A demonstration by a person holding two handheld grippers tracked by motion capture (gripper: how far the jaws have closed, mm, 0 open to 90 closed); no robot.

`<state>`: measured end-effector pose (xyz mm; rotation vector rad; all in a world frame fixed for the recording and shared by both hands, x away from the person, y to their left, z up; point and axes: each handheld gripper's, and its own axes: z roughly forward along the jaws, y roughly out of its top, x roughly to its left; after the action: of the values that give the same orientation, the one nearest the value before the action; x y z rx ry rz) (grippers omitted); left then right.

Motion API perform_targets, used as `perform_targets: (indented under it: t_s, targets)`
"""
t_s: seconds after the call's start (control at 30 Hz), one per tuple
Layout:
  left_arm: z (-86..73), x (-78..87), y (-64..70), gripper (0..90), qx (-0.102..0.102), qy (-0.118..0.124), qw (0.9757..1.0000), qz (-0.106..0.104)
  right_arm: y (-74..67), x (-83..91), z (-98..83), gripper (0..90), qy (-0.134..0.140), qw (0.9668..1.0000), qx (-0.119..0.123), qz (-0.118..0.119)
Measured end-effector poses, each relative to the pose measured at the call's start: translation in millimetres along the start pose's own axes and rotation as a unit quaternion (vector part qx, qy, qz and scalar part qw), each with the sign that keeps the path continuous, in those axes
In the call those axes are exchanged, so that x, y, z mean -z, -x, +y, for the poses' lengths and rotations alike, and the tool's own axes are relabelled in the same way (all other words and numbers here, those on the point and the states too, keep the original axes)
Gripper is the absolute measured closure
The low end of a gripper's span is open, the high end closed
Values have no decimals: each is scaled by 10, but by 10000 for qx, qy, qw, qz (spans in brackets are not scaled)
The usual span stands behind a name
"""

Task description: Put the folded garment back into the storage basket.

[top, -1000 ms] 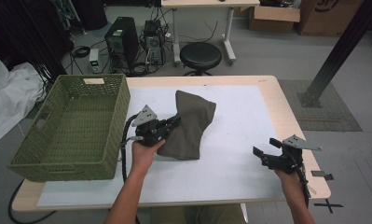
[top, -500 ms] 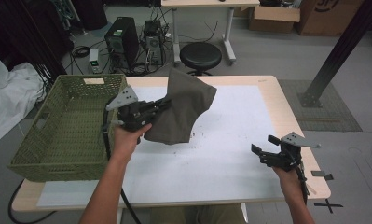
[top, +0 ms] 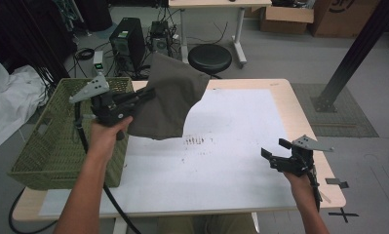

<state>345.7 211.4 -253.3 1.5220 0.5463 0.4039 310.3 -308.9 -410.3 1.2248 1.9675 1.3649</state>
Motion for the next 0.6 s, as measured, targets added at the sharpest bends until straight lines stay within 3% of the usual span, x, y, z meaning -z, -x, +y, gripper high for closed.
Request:
perform_targets:
  t_s: [0.23,0.47,0.6]
  targets:
    - [192,360,-104,829,23,241,9996,130,-32,-10,60,152,0,10000,60,-18]
    - [346,829,-248,830,58,399,9983,431,-71,-34,85,152,-24,10000,86,-34]
    - [300,1160,-426,829,345,488,9952,776,-110,-64,89,152,-70,9999,124,-30]
